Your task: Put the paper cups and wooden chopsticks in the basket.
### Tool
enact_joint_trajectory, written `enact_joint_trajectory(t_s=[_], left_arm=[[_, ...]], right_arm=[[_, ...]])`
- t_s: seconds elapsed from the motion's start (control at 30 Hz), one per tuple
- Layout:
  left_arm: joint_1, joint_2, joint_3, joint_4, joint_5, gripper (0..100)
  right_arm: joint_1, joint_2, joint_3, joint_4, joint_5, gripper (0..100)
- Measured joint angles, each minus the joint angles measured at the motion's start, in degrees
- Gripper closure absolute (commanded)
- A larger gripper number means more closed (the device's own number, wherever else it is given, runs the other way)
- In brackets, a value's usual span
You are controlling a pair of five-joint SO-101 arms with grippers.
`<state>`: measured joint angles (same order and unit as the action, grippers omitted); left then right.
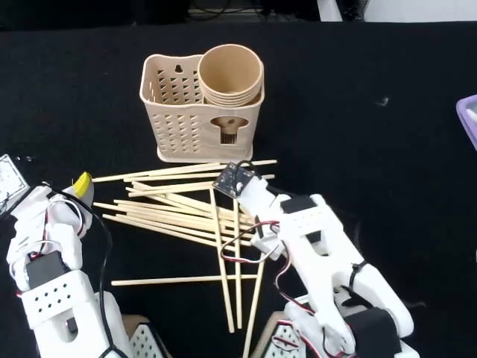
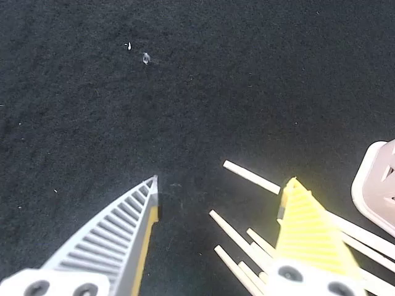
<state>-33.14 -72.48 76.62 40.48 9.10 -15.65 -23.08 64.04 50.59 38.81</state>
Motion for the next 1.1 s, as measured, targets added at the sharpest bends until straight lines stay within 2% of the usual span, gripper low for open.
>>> enact_joint_trajectory(t_s=[0.13, 0.2, 0.33, 0.53, 0.67, 0.87, 1.1], left_arm=[[0.0, 0.0, 0.0, 0.0, 0.0, 69], [0.0, 0.0, 0.0, 0.0, 0.0, 69], [0.0, 0.0, 0.0, 0.0, 0.0, 69], [0.0, 0.0, 0.0, 0.0, 0.0, 69], [0.0, 0.0, 0.0, 0.0, 0.0, 69], [0.0, 0.0, 0.0, 0.0, 0.0, 69], [0.0, 0.0, 0.0, 0.0, 0.0, 69]], right_arm=[[0.4, -0.4, 0.0, 0.1, 0.0, 81.1], [0.2, -0.4, 0.0, 0.5, 0.0, 77.6], [0.1, -0.4, 0.0, 0.5, 0.2, 82.7], [0.1, -0.7, 0.9, 0.2, 5.5, 90.1], [0.3, -1.1, 1.1, 0.2, 6.3, 99.2], [0.4, -1.8, 1.1, 2.8, 6.5, 98.8], [11.4, -4.5, -10.7, 13.5, 6.5, 98.8]])
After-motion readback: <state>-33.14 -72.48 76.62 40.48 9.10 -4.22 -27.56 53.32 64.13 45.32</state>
